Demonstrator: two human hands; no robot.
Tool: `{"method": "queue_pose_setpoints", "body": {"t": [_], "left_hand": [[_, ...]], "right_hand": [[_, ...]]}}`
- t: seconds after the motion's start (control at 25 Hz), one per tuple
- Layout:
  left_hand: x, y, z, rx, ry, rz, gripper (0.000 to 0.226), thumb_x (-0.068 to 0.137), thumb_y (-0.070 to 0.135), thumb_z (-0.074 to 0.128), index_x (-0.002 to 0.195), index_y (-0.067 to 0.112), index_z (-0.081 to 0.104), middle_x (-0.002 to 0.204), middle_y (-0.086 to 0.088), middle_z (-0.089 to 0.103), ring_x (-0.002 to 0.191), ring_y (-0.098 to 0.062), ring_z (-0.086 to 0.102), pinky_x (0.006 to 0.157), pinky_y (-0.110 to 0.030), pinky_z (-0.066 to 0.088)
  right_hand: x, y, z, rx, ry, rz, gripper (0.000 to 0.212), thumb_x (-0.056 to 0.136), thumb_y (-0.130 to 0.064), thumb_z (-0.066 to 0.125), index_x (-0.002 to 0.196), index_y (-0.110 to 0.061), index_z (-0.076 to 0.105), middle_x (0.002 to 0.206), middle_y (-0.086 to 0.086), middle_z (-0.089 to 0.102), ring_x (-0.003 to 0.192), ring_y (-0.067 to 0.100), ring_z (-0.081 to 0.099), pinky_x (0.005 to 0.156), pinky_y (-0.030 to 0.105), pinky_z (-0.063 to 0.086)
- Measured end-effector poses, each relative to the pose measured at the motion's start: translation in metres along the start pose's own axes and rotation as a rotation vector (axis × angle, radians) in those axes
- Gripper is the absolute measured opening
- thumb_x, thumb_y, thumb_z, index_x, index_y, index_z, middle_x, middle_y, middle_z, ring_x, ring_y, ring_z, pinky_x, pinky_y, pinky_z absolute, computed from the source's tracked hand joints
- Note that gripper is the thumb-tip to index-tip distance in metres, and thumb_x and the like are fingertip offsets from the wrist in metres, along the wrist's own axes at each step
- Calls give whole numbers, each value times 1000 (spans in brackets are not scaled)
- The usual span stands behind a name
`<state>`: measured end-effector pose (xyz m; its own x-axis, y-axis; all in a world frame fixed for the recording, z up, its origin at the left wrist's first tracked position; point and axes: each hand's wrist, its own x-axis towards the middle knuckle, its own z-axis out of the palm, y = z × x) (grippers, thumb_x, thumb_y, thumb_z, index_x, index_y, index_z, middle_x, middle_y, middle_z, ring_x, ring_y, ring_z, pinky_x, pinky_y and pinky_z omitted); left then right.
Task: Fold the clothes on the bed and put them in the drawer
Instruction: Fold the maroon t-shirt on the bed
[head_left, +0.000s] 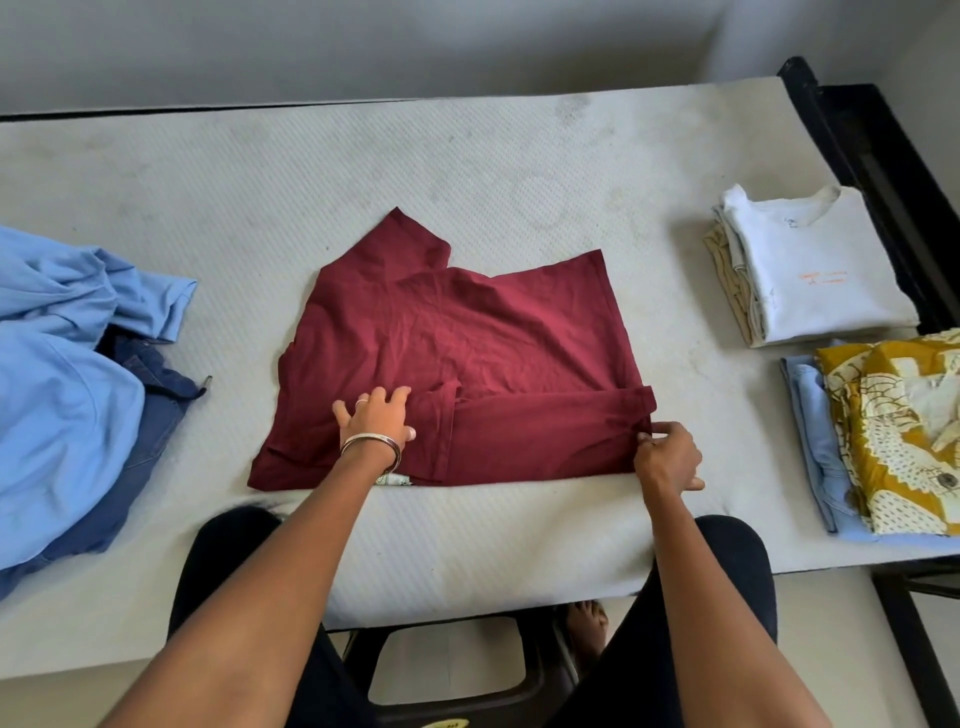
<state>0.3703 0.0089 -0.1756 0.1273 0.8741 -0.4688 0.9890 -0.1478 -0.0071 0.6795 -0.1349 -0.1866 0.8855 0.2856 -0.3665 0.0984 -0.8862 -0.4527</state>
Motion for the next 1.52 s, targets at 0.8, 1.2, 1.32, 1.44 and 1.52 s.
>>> {"method": "queue_pose_setpoints", "body": {"t": [0.8, 1.2, 1.32, 1.44, 1.52], "left_hand": [[-47, 5, 65, 50, 60, 413, 112, 81, -10, 57, 141, 63, -3, 159, 20, -8, 148, -29, 3, 104, -73, 9], [-38, -2, 42, -43, -168, 461, 101, 94, 12, 52, 139, 47, -31, 153, 33, -13, 146, -14, -18, 107, -70, -5], [-30, -12, 32, -235, -74, 496, 79, 89, 23, 60, 151, 40, 15, 149, 24, 34, 145, -7, 20, 114, -56, 19], [14, -30, 5, -757, 292, 376, 34, 83, 14, 64, 116, 19, 69, 102, 1, 74, 99, -20, 67, 92, -37, 50], [59, -37, -20, -685, 442, 217, 27, 81, 8, 67, 107, 13, 71, 101, -11, 71, 95, -33, 65, 89, -38, 49]], "right_hand": [[-21, 2, 28, -538, -363, -559, 61, 95, -67, 32, 147, -60, 1, 161, -22, -13, 149, 33, -17, 107, 73, 7], [-92, -36, 82, -664, -482, -1177, 62, 96, -55, 25, 154, -46, 6, 164, -9, -9, 151, 30, -13, 116, 65, 13], [-64, -30, 74, -688, -428, -900, 57, 95, -67, 11, 148, -58, -7, 158, -23, -21, 148, 24, -25, 108, 74, -7], [-32, -59, 62, -522, -273, -482, 60, 102, -54, 25, 156, -35, 7, 165, 0, -8, 148, 39, -17, 110, 74, -2], [-15, -93, 56, -454, -192, -572, 57, 103, -34, 38, 155, -17, 22, 164, 12, 9, 149, 41, 2, 113, 67, 13]]}}
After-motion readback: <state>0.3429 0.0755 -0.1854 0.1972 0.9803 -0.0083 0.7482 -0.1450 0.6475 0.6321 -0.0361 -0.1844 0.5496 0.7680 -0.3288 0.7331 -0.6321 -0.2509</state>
